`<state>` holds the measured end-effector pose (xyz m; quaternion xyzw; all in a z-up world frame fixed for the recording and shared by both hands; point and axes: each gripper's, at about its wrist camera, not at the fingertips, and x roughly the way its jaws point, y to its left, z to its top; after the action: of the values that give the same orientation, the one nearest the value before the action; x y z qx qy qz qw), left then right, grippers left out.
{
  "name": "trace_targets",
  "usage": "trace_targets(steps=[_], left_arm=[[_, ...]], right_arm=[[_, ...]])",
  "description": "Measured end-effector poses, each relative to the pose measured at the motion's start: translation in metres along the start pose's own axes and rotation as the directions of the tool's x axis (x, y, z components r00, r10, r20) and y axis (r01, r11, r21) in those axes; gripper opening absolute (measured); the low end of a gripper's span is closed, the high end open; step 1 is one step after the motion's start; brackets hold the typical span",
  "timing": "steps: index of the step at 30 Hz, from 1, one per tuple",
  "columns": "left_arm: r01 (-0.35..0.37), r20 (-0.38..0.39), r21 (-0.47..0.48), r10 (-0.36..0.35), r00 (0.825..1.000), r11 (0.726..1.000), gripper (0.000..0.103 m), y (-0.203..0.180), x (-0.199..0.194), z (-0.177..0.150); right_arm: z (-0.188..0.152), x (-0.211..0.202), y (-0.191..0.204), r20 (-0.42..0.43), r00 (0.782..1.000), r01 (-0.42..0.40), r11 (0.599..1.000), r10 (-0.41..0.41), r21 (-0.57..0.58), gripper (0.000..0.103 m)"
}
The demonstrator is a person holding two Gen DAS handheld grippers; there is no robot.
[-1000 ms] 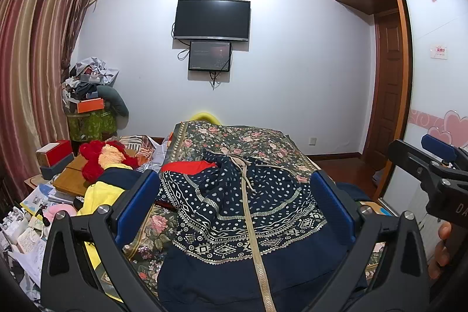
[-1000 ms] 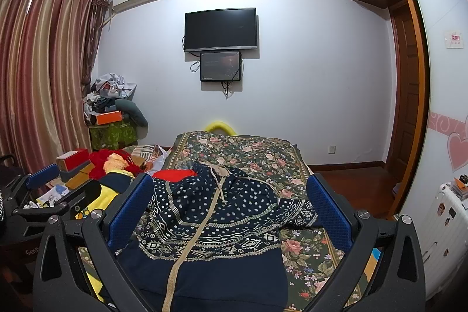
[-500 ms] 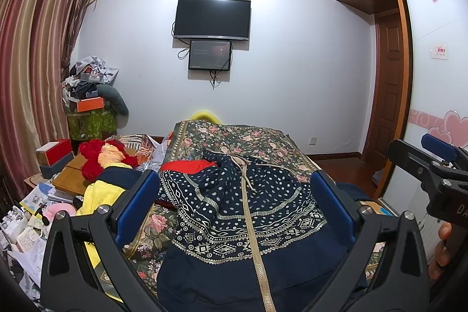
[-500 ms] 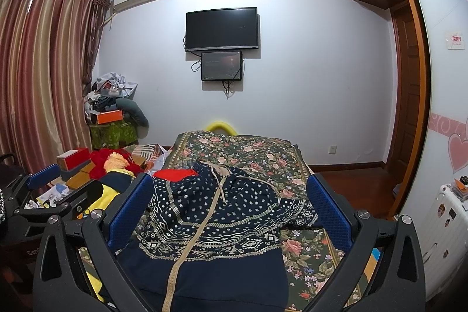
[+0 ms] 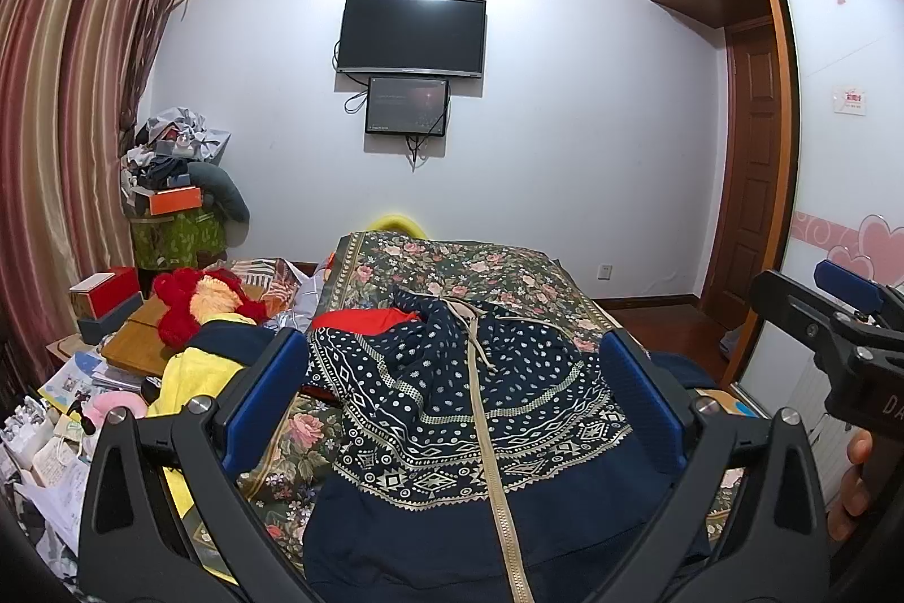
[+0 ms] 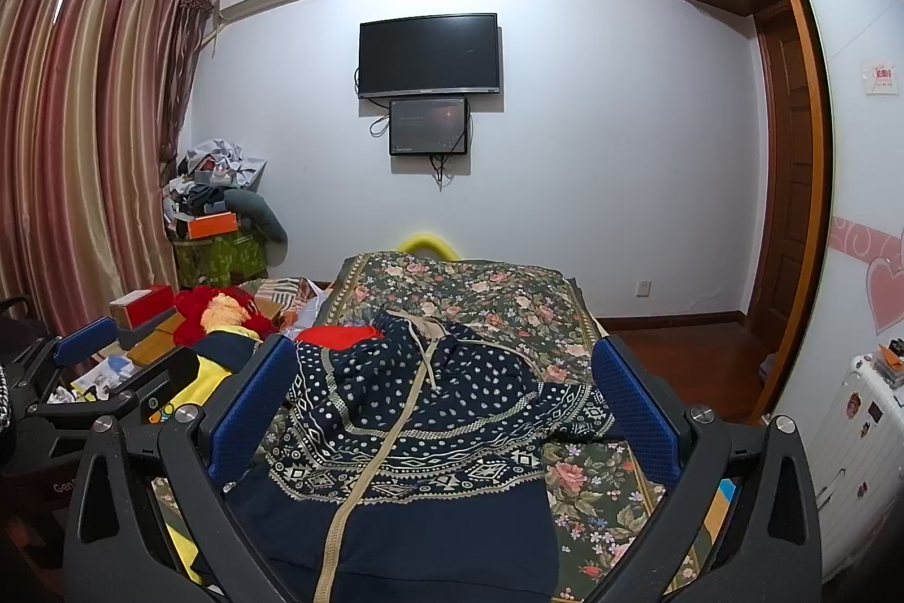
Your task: Fold large clothes
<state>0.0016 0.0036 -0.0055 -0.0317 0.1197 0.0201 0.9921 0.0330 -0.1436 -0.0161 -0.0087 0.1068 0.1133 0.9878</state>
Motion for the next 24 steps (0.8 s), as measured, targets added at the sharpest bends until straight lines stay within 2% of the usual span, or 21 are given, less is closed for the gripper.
trace_targets(steps=[10, 16, 19, 22, 24], left_arm=[[-0.002, -0.011, -0.008, 0.002, 1.0, 1.0, 0.103, 0.003, 0.006, -0.001], [-0.004, -0.036, -0.037, 0.002, 0.999, 0.999, 0.103, 0.023, 0.029, 0.001], [-0.109, -0.037, -0.049, 0.108, 0.993, 0.993, 0.103, 0.039, 0.05, 0.0], [-0.214, -0.05, -0.017, 0.213, 0.976, 0.977, 0.103, 0.052, 0.075, -0.005], [-0.245, -0.074, 0.014, 0.245, 0.967, 0.97, 0.103, 0.061, 0.092, -0.009]], right_arm=[[-0.004, 0.005, 0.002, -0.016, 1.0, -0.001, 1.0, 0.001, -0.001, 0.103], [-0.006, 0.03, -0.002, -0.067, 0.998, -0.012, 1.0, 0.012, 0.006, 0.103], [-0.011, 0.051, -0.004, -0.107, 0.994, -0.028, 0.999, 0.03, 0.017, 0.103], [-0.016, 0.08, -0.007, -0.159, 0.986, -0.037, 0.999, 0.042, 0.033, 0.103], [-0.02, 0.097, -0.01, -0.192, 0.981, -0.029, 0.999, 0.036, 0.039, 0.103]])
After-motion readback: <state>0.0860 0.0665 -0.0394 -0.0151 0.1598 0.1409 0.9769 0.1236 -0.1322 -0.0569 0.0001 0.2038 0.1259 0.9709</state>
